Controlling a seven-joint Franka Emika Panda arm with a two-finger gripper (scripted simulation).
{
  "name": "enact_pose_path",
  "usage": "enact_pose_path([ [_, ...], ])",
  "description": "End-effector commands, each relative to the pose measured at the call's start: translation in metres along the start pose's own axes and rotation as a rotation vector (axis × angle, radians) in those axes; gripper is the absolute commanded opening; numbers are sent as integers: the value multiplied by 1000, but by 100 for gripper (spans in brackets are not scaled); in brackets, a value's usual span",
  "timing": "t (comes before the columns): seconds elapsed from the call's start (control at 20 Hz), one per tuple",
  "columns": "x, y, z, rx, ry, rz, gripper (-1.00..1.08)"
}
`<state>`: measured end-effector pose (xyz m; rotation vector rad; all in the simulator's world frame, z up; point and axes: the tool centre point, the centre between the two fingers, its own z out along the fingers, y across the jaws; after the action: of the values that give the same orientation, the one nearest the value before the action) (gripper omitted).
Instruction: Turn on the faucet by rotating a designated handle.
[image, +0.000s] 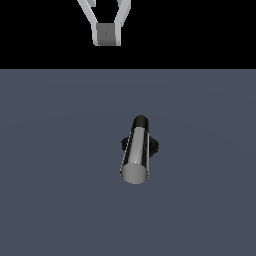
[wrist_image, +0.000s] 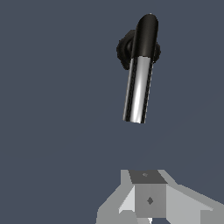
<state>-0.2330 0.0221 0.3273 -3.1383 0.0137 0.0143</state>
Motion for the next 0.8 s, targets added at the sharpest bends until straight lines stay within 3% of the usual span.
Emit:
enact_pose_path([
  [0.0, 2, -1, 20, 0, 1, 4, -100],
  [0.75, 19, -9, 126, -1, 6, 25, -100],
])
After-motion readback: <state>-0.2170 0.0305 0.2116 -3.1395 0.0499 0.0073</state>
